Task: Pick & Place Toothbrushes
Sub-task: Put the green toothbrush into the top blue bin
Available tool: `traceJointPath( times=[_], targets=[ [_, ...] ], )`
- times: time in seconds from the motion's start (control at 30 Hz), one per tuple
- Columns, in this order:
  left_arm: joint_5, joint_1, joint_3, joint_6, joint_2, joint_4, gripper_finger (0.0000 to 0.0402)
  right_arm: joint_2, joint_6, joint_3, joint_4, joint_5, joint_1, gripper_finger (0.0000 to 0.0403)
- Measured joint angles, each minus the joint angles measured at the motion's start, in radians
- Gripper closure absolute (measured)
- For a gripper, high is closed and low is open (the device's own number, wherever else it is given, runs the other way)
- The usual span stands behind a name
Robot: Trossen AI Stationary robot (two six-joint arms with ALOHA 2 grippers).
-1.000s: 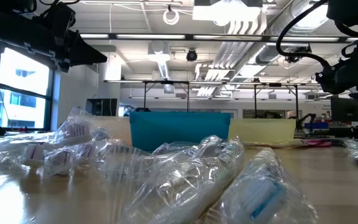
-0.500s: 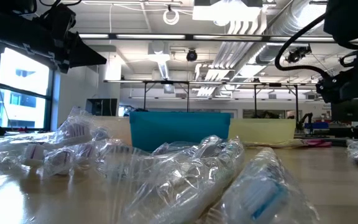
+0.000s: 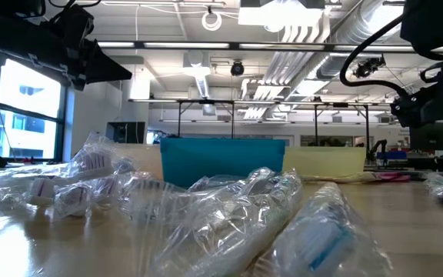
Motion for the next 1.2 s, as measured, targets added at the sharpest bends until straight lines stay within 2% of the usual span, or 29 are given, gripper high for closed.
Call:
traceJointPath(
  times=[0.6, 0.73, 0.8, 1.07, 1.2],
  targets=[
    [0.0, 0.0, 0.0, 0.0, 0.0, 0.0, 0.0401, 0.0, 0.004, -0.002, 0.017, -0.023, -0.002, 0.0357],
    [0.0, 0.0, 0.0, 0.0, 0.0, 0.0, 0.0401, -0.025, 0.003, -0.005, 0.017, -0.061, -0.026, 0.0357],
    [0.0, 0.0, 0.0, 0.0, 0.0, 0.0, 0.0401, -0.053, -0.001, -0.006, 0.033, -0.102, -0.041, 0.0357],
    [0.0, 0.0, 0.0, 0.0, 0.0, 0.012, 0.0401, -0.26, -0.123, -0.004, 0.036, -0.135, -0.129, 0.0357],
    [-0.003, 0.0, 0.0, 0.0, 0.0, 0.043, 0.0401, -0.378, -0.212, -0.003, 0.037, -0.063, -0.199, 0.0357]
  ],
)
